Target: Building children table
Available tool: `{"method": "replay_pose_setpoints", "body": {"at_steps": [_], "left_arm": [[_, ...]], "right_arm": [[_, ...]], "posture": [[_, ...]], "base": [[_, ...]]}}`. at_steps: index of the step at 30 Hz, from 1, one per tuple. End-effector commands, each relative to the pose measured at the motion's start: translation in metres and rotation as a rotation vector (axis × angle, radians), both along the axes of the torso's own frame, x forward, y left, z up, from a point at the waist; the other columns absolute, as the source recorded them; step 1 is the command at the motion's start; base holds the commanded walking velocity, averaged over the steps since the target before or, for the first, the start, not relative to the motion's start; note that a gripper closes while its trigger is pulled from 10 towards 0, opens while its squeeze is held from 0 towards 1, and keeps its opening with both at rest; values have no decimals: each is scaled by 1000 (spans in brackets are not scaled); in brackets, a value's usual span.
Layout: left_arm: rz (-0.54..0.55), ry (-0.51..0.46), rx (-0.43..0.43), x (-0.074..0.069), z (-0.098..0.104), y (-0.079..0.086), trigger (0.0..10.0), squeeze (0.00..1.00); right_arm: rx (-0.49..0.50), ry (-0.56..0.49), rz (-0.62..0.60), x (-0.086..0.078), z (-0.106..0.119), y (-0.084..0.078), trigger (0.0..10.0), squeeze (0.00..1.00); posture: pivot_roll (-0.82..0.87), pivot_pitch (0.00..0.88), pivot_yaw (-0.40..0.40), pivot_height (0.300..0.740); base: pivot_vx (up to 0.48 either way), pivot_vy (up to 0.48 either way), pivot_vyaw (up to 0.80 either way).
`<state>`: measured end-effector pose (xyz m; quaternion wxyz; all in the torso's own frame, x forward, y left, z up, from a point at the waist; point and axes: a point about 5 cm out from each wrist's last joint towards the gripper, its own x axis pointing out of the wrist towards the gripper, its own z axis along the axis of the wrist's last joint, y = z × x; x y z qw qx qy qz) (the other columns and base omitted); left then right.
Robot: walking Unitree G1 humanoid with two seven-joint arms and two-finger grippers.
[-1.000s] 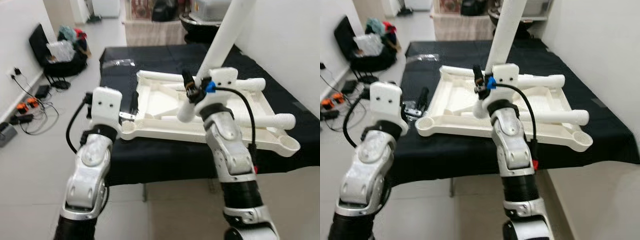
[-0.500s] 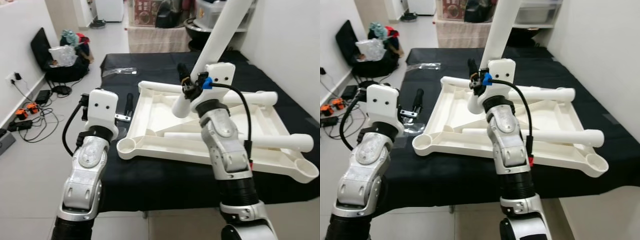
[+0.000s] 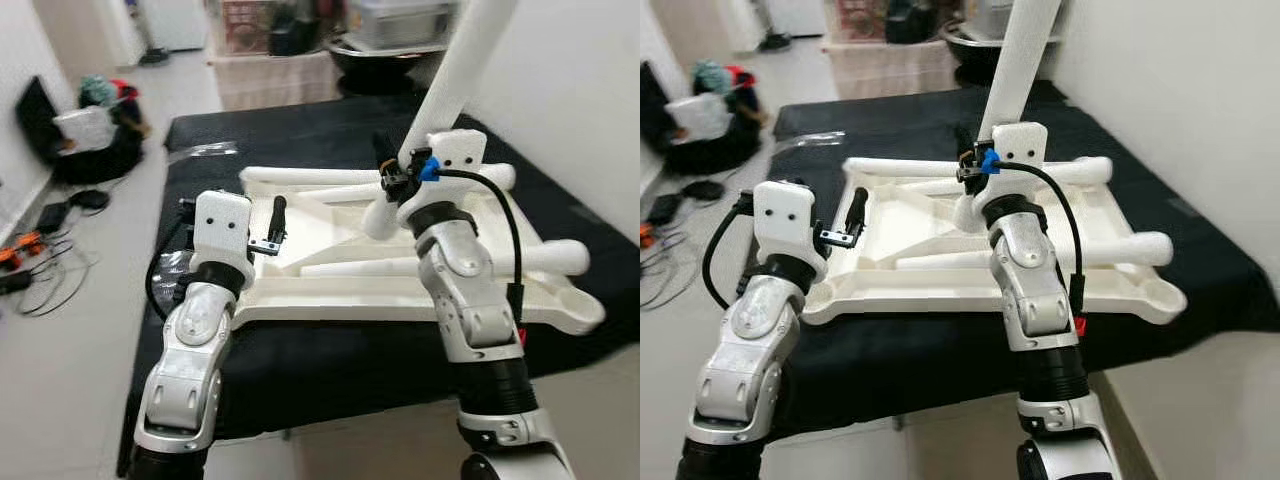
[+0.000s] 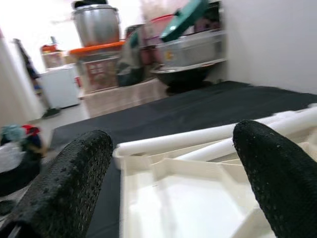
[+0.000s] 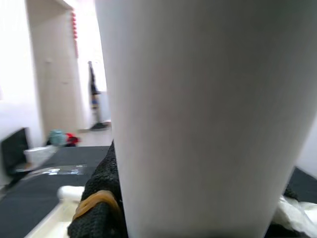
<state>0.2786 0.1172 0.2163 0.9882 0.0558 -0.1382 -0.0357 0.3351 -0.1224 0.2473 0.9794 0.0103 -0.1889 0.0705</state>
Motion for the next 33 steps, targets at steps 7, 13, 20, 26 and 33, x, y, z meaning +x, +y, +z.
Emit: {"method": "replay_pose_setpoints", "body": {"at_steps": [7,13,20,26,33], "left_arm": [[14,16,-21,-1,-1,4,10000,0],[9,27,-12,-2,-3,3,10000,0],[13,21,-14,-3,-3,4,10000,0],[20,29,-10,-5,-5,4,10000,0],[26,53,-9,-9,-9,5,10000,0]], "right_arm": [[3,-5,11,-2,2,5,10000,0],[3,-1,15,-3,2,6,10000,0],[12,4,21,-3,2,7,10000,0],[15,16,27,-2,1,6,10000,0],[20,36,51,0,2,3,10000,0]], "posture": [[9,0,-31,740],[10,0,-34,740],[14,0,-36,740],[13,0,-39,740],[19,0,-43,740]], "base": [[0,435,0],[0,470,0],[0,130,0],[0,0,0],[0,0,0]]}}
